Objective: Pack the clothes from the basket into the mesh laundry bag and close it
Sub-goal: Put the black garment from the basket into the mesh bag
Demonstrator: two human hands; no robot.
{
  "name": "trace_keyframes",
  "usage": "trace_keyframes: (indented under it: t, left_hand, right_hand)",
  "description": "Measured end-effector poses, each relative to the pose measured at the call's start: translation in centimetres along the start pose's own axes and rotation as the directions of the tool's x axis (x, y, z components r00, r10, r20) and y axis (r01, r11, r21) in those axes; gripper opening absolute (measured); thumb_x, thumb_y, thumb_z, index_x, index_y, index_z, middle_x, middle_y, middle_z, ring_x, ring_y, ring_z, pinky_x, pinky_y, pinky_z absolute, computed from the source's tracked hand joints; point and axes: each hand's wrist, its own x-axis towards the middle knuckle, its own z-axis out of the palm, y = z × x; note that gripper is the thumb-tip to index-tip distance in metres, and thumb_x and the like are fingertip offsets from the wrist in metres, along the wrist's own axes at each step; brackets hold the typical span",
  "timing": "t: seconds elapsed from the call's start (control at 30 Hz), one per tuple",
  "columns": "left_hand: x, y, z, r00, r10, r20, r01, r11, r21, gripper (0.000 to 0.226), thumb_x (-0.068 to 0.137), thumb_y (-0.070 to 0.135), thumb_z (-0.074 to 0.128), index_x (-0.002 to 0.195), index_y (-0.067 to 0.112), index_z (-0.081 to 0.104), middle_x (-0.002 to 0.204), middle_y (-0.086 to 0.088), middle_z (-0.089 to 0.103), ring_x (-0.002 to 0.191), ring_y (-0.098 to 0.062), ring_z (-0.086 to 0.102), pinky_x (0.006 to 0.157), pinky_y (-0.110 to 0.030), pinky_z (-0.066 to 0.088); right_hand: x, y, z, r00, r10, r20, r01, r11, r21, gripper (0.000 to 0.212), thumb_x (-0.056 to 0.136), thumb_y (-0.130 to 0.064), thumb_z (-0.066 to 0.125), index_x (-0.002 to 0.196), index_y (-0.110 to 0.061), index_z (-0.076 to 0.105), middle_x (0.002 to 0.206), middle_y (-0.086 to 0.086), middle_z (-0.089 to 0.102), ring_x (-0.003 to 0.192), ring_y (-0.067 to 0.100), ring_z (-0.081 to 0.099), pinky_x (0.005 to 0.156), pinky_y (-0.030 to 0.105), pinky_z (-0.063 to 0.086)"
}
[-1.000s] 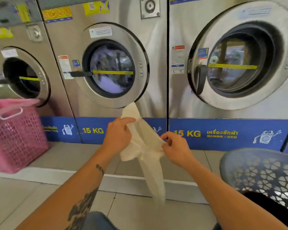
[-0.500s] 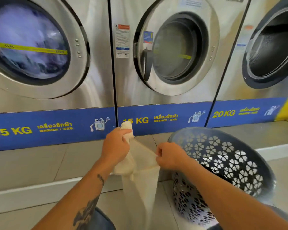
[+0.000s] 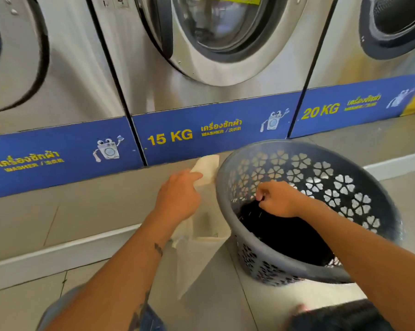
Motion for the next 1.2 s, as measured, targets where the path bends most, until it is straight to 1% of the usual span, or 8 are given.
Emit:
trace_keyframes:
  t: [0.07,0.17,0.27,0.47,0.7,0.87,0.97,1.2]
  left_hand:
    - [0.7,0.4,0.3,1.0,-0.027,0.007,0.027,0.999,0.018,0.057,0.088,0.006,0.041,0.14,0.027,0.052,0.146,-0.004,0.049,0.131,-0.03,0.042,0.107,-0.041,0.036]
    - [1.8,1.1,0.7,0.999,-0.054,0.003,0.054,0.998,0.029,0.056,0.089,0.004,0.041,0.141,0.024,0.052,0.146,-0.006,0.05,0.13,-0.031,0.044,0.105,-0.039,0.036]
    - [2.9,2.0,1.2,0.998,-0.055,-0.002,0.055,0.998,0.012,0.055,0.092,0.003,0.04,0.141,0.024,0.052,0.145,-0.006,0.051,0.13,-0.031,0.044,0.104,-0.041,0.037]
    - [4.4,3.1,2.5,0.998,-0.053,0.03,0.053,0.999,-0.012,0.05,0.095,0.008,0.04,0.14,0.026,0.053,0.144,-0.003,0.052,0.129,-0.03,0.045,0.101,-0.039,0.039]
    - [4.6,3.7,1.5,0.998,-0.059,-0.012,0.059,0.997,-0.052,0.047,0.095,0.015,0.046,0.138,0.029,0.054,0.146,-0.003,0.051,0.133,-0.029,0.043,0.104,-0.041,0.039]
    - [4.4,2.7,-0.2,0.991,-0.093,-0.099,0.077,0.985,-0.151,0.047,0.093,0.008,0.046,0.133,0.028,0.06,0.142,-0.005,0.054,0.123,-0.028,0.053,0.097,-0.046,0.051]
    - [4.0,2.1,-1.0,0.985,-0.101,-0.143,0.07,0.975,-0.209,0.045,0.094,0.005,0.046,0.13,0.027,0.062,0.14,-0.005,0.055,0.12,-0.027,0.055,0.098,-0.044,0.05]
    - [2.4,1.9,-2.7,0.949,-0.092,-0.302,-0.009,0.948,-0.317,0.041,0.095,0.003,0.046,0.12,0.025,0.07,0.129,0.0,0.064,0.111,-0.023,0.06,0.097,-0.033,0.048]
  right_hand:
    - [1.7,1.6,1.1,0.982,0.105,0.157,-0.097,0.994,-0.058,0.036,0.085,-0.025,0.062,0.12,-0.021,0.059,0.117,0.006,0.061,0.102,0.028,0.056,0.084,0.036,0.048]
    - [3.2,3.5,4.6,0.922,0.25,0.294,-0.199,0.961,-0.192,0.083,0.084,-0.041,0.064,0.155,-0.027,0.024,0.155,0.016,0.033,0.135,0.04,0.04,0.105,0.046,0.043]
    - [3.6,5.2,7.8,0.849,0.365,0.381,-0.274,0.922,-0.272,0.105,0.083,-0.047,0.07,0.159,-0.034,-0.001,0.164,0.018,0.009,0.147,0.045,0.021,0.113,0.053,0.034]
    - [3.9,6.8,10.4,0.764,0.507,0.4,-0.346,0.845,-0.408,0.122,0.076,-0.043,0.079,0.155,-0.04,-0.015,0.165,0.017,-0.005,0.147,0.05,0.015,0.113,0.06,0.034]
    - [2.3,6.5,9.6,0.82,0.424,0.384,-0.285,0.885,-0.368,0.058,0.084,-0.027,0.055,0.141,-0.019,0.052,0.137,0.01,0.057,0.121,0.034,0.058,0.099,0.042,0.051]
    - [3.1,3.7,5.7,0.926,0.26,0.275,-0.273,0.962,0.011,0.044,0.087,-0.029,0.058,0.13,-0.021,0.061,0.127,0.01,0.063,0.112,0.033,0.06,0.082,0.034,0.049]
    - [2.3,1.2,0.8,0.983,0.151,0.101,-0.174,0.943,0.282,0.012,0.087,-0.016,0.06,0.095,-0.017,0.069,0.084,0.01,0.068,0.074,0.026,0.066,0.059,0.027,0.047]
    - [-3.2,-6.0,-7.6,0.973,0.083,-0.217,0.105,0.677,0.729,0.02,0.089,-0.005,0.056,0.096,-0.019,0.069,0.071,0.009,0.063,0.064,0.023,0.063,0.064,0.032,0.05]
